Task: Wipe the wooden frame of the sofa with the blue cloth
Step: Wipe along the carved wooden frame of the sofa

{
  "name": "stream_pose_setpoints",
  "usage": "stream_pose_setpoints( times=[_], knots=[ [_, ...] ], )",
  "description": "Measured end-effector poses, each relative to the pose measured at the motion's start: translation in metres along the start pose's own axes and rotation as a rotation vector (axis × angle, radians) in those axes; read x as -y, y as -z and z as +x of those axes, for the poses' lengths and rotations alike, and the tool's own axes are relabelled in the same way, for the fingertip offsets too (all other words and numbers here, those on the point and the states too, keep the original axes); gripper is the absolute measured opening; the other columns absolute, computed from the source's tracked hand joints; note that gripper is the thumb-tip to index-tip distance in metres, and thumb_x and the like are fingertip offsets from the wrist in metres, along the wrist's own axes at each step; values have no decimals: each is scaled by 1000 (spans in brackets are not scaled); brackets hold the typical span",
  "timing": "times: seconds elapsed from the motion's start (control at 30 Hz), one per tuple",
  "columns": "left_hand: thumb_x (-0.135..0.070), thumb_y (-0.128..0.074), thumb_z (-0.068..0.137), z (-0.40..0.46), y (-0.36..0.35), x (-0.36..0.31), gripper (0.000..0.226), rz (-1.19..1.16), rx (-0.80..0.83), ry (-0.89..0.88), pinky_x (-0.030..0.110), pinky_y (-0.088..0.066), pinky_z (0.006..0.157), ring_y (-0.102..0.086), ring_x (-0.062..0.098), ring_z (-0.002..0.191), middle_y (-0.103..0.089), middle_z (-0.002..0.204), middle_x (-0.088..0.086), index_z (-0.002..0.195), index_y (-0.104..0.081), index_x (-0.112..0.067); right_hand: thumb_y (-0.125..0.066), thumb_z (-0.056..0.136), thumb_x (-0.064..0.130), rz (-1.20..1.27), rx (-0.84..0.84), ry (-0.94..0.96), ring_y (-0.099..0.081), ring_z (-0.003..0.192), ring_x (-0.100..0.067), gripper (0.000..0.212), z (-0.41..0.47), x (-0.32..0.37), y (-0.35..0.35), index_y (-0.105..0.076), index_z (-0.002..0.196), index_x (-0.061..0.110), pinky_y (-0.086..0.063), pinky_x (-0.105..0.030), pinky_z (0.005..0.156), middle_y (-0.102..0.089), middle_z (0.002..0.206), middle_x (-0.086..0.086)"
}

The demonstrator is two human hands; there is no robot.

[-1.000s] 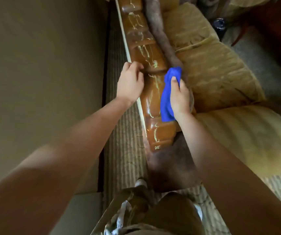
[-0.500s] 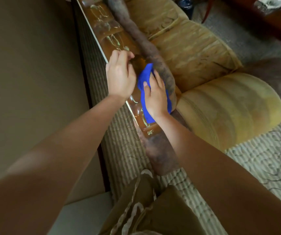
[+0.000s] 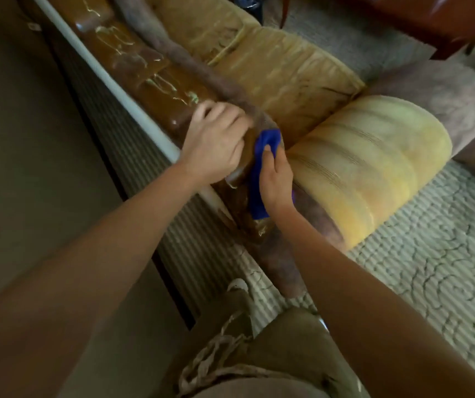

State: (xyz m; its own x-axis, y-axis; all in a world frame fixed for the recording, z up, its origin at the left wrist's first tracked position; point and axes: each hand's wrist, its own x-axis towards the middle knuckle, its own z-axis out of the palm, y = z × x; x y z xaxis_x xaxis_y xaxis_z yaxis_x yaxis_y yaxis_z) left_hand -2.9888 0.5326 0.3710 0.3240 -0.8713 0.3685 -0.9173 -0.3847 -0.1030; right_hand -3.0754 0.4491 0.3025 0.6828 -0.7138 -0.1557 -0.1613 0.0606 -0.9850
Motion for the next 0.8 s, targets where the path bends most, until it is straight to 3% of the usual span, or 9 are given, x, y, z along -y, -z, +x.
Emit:
stream_pose_setpoints(
  times=[0.07,0.1,0.27,0.37,0.47,0.57,0.63,0.7,0.8],
  knots=[
    [-18,-41,86,10,-4,5,33,60,53,-121,38,-28,97,-60,28,99,-67,103,11,102,-67,-6,-35,100,28,-29,-71,139,-58,83,-22,27,1,8,-17,-59,99,14,-47,-47,80,-64,90,-5],
    [-18,-41,87,15,-5,7,33,62,86,-153,39,-28,97,-61,27,99,-67,103,10,102,-68,-6,-36,99,29,-42,-90,149,-59,82,-21,27,4,9,-23,-58,95,15,-47,-47,78,-64,87,-3],
    [-28,-24,81,33,-4,2,53,39,245,-167,45,-30,104,-56,29,108,-64,113,8,115,-59,-9,-33,101,35,-52,-189,-44,-51,95,-20,40,10,-12,-8,-60,108,6,-36,-34,88,-62,106,-11],
    [-23,-37,89,39,-10,-16,33,80,321,-186,44,-20,109,-50,26,116,-60,118,6,114,-56,-13,-34,101,32,42,-218,-256,-47,99,-17,36,1,-35,5,-58,111,7,-34,-30,89,-58,111,-10],
    [-15,-42,89,42,-11,-28,28,74,413,-134,45,-24,105,-49,28,118,-58,120,7,114,-54,-14,-35,101,35,87,-189,-321,-47,102,-17,33,-25,-47,3,-56,112,12,-34,-34,95,-55,110,-4],
    [-10,-45,88,42,-11,-29,31,28,467,-86,47,-33,97,-50,35,117,-57,123,13,119,-48,-12,-38,101,27,99,-237,-182,-46,103,-15,21,-54,-45,-9,-52,109,12,-32,-31,95,-53,110,-4],
    [-10,-45,88,46,-10,-25,33,8,468,-68,46,-37,94,-52,36,116,-57,123,15,121,-50,-11,-39,101,18,14,-226,-52,-39,125,-16,32,-65,-34,-21,-49,125,0,-21,-22,106,-51,127,-7],
    [-12,-46,87,50,-10,-20,34,11,465,-68,43,-37,94,-53,35,115,-59,122,16,120,-54,-11,-39,101,14,-58,-217,-14,-30,136,-23,32,-63,-30,-31,-50,121,-8,-11,-22,111,-48,135,-17],
    [-12,-46,86,56,-13,-14,30,-10,452,-127,39,-35,96,-55,33,113,-62,117,14,114,-58,-13,-38,102,20,-27,-270,-26,-40,128,-25,31,-52,-23,-34,-53,114,-4,-22,-33,112,-54,121,-13]
  ],
)
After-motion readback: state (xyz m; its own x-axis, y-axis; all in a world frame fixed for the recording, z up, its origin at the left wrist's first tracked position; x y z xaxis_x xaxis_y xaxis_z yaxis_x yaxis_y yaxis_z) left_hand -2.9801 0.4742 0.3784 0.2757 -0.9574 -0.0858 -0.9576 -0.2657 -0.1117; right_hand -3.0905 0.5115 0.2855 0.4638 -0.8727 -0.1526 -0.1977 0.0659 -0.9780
